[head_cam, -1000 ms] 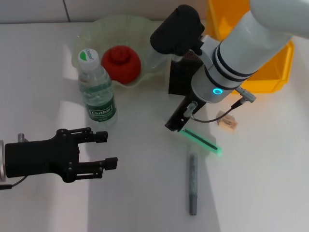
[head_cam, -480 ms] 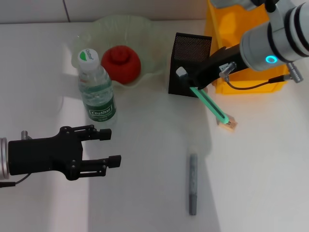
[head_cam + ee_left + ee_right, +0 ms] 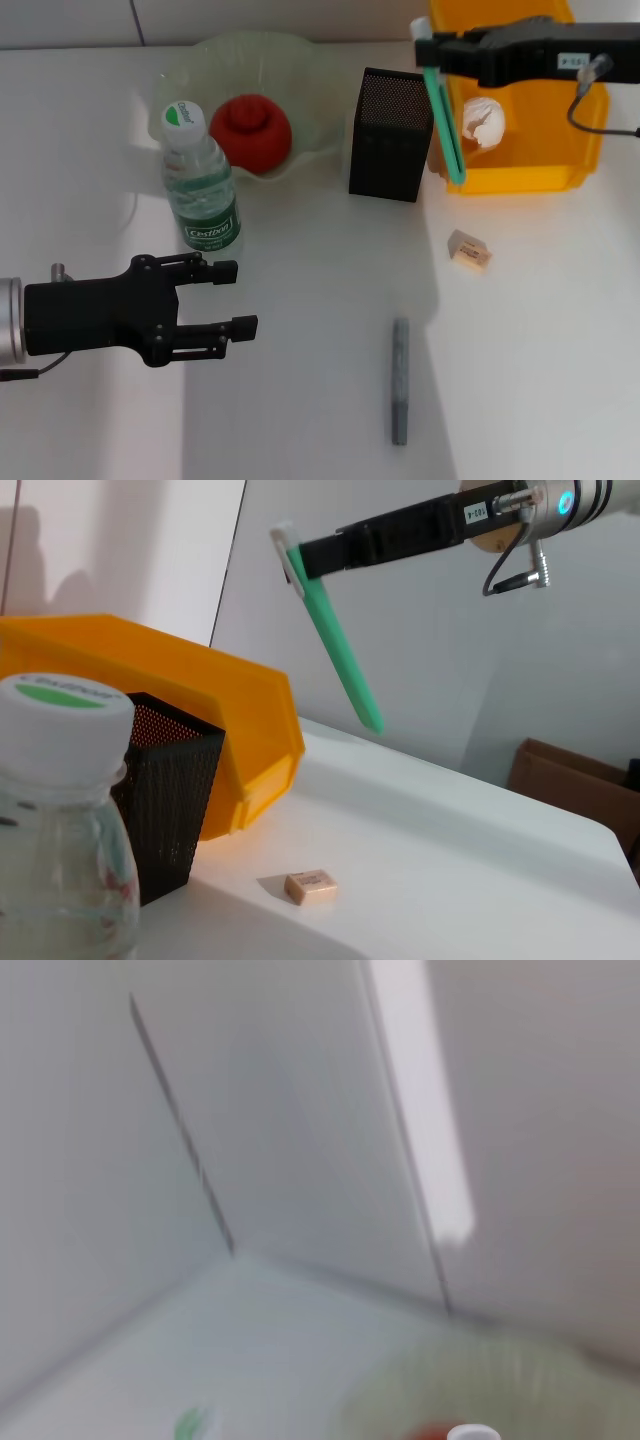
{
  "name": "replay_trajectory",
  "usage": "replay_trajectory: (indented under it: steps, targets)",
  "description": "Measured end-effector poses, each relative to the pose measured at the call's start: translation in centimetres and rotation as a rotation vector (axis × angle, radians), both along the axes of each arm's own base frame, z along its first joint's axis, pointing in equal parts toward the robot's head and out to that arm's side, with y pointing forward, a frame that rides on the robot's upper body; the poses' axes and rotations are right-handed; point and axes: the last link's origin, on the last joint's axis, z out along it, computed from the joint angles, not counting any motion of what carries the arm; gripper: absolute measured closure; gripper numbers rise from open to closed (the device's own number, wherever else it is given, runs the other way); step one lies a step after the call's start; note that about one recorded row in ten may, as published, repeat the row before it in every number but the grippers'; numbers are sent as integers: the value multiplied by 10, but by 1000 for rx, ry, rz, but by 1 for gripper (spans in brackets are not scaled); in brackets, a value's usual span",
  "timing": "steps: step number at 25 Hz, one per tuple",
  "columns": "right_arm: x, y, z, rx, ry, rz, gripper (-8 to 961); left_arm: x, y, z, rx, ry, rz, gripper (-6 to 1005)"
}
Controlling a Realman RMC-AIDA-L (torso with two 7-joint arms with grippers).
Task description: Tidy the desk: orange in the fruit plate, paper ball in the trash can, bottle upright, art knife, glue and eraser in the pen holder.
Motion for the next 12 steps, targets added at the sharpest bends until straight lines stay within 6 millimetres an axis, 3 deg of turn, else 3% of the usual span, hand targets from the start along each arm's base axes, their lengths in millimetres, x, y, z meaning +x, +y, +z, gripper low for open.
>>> replay_trajectory:
  steps: [5,9,12]
  targets:
    - [39,8,7,123,353,17,746,0,0,-2,0,-2,2,244]
    - [65,18,-8,189,560,-48,741,1,-1,-3,-1,-5,2,245]
    - [74,25,-17,200,612,-113,737,2,-1,-4,-4,-9,-1,245]
